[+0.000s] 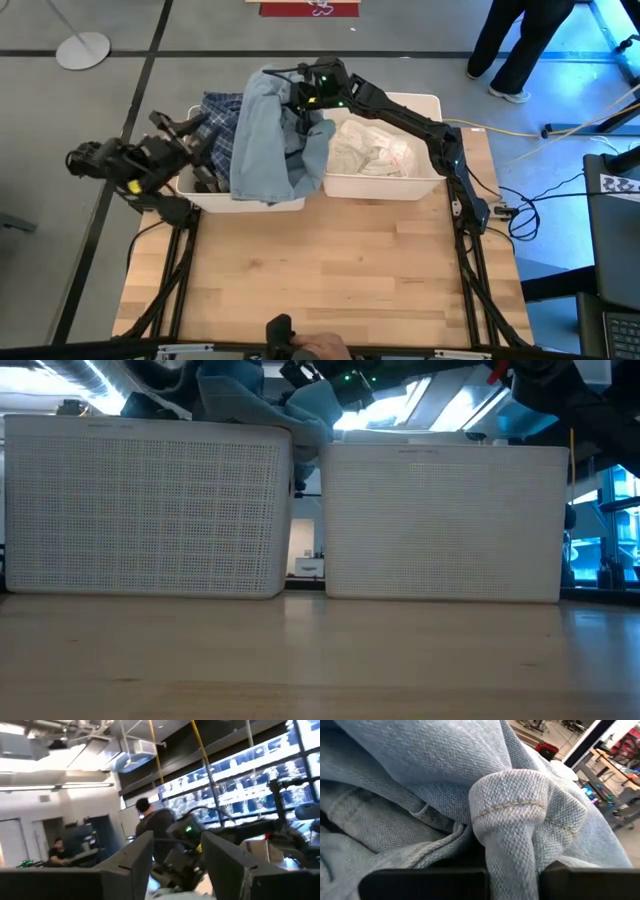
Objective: Sort clothes
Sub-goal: Put the light blue pants into the left white bin
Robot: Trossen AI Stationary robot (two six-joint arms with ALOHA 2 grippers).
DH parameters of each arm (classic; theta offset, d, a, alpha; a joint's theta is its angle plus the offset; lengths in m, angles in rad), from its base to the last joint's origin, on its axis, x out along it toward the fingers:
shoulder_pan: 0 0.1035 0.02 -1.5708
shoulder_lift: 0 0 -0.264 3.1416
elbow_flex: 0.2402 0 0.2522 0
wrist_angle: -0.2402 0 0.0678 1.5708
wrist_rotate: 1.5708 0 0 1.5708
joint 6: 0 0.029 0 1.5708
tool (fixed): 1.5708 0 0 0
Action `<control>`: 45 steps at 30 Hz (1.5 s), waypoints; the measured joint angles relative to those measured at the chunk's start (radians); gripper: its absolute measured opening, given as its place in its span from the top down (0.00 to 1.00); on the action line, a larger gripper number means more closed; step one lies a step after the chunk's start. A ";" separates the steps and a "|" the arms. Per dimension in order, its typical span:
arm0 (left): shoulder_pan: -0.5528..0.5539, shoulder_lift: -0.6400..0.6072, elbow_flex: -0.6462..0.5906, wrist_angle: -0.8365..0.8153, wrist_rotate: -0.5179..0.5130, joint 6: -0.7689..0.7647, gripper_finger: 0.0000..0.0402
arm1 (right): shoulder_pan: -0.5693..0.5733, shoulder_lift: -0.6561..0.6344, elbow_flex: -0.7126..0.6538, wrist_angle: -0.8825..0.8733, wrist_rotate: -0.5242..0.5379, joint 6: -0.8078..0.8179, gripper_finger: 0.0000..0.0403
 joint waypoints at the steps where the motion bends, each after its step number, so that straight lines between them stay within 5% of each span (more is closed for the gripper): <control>1: 0.027 0.009 0.000 -0.013 0.049 -0.034 0.60 | 0.000 0.001 -0.001 0.005 -0.009 0.009 0.93; 4: 0.129 0.041 0.000 -0.068 0.197 -0.145 0.60 | 0.002 0.002 -0.001 0.015 -0.019 0.020 0.93; 10: 0.413 0.136 -0.001 -0.230 0.325 -0.345 0.60 | 0.014 0.002 -0.001 0.021 -0.023 0.027 0.93; 16: 0.736 0.222 -0.001 -0.364 0.722 -0.621 0.60 | 0.022 0.002 -0.001 0.023 -0.026 0.030 0.93; 20: 0.876 0.271 0.000 -0.461 0.864 -0.706 0.60 | 0.021 0.002 -0.002 0.023 -0.024 0.033 0.93; 26: 0.969 0.336 0.005 -0.585 0.878 -0.715 0.60 | 0.021 0.004 -0.003 0.027 0.028 0.052 0.88; 33: 1.016 0.378 0.003 -0.705 0.863 -0.760 0.60 | 0.023 -0.007 -0.003 0.016 0.034 0.135 0.62; 39: 1.049 0.382 -0.066 -0.707 0.805 -0.823 0.60 | 0.031 -0.119 0.000 -0.013 0.067 0.151 0.45; 45: 1.054 0.380 -0.150 -0.643 0.791 -0.890 0.60 | 0.029 -0.206 0.000 -0.159 0.079 0.149 0.40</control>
